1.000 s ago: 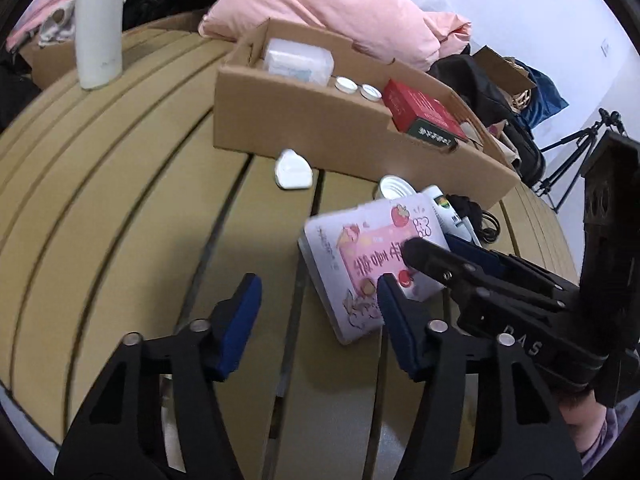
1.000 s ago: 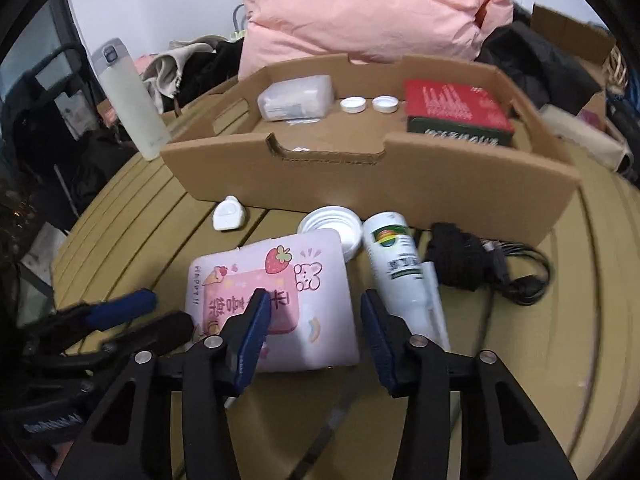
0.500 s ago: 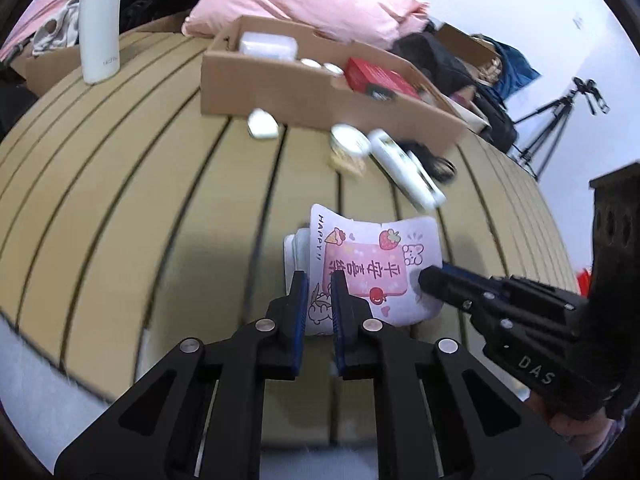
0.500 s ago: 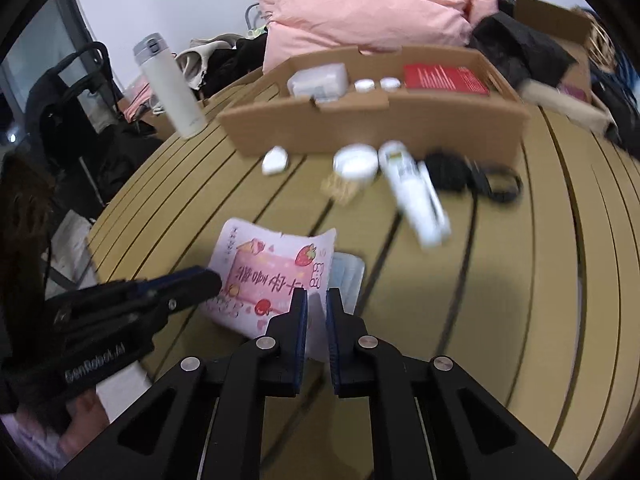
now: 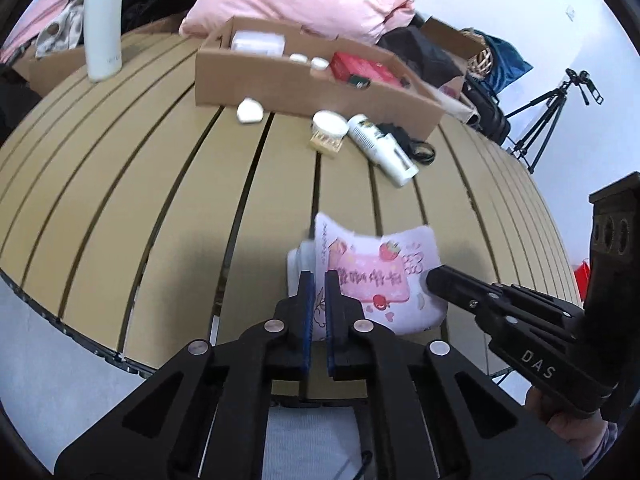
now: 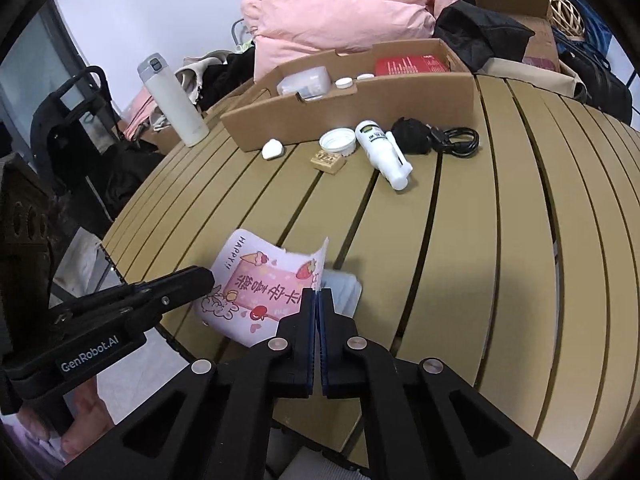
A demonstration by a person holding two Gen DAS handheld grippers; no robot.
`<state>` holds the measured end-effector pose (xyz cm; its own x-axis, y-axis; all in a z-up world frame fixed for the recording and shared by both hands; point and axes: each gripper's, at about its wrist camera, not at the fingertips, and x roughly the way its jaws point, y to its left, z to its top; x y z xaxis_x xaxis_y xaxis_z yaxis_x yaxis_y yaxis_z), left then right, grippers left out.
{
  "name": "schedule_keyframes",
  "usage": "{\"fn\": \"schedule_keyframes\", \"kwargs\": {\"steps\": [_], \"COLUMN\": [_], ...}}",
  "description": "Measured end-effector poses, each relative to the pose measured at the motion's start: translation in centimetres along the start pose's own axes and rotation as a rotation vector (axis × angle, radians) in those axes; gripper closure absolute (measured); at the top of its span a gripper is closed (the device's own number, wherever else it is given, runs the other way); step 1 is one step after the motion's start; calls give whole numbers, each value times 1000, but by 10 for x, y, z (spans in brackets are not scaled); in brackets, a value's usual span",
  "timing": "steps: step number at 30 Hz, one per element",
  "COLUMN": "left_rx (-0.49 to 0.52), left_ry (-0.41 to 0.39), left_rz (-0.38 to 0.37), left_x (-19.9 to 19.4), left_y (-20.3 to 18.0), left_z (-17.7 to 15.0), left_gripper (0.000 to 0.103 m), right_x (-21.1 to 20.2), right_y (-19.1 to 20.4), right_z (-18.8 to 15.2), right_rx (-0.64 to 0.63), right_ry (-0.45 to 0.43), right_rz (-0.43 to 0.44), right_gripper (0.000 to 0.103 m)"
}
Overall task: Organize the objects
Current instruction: 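Carry the pink snack pack into the cardboard tray and open the left gripper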
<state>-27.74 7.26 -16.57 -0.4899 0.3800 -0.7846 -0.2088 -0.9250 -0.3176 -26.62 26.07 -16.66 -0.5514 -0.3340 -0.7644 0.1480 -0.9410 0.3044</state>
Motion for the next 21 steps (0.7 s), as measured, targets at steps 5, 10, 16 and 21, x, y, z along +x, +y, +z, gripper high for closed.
{"fn": "schedule_keyframes", "kwargs": {"steps": [5,10,16,21], "left_rx": [-5,5,24,67], "left_ry": [-26,-123,-208,-225], "left_rz": [-28,-46,-171,-64], "left_x": [-7,-29,-44,-22], "left_y": [2,1,-12,-9], "left_z": [16,64,154,213], "left_gripper": [103,103,103,103], "right_x": [0,-6,-11,26], "right_y": [-3,4,31,51], "right_z": [10,46,132,201], "right_rx": [16,-27,-150,-237], "right_ry": [-19,-68,-147,-163], "right_rz": [16,40,123,72], "right_gripper": [101,101,102,103]}}
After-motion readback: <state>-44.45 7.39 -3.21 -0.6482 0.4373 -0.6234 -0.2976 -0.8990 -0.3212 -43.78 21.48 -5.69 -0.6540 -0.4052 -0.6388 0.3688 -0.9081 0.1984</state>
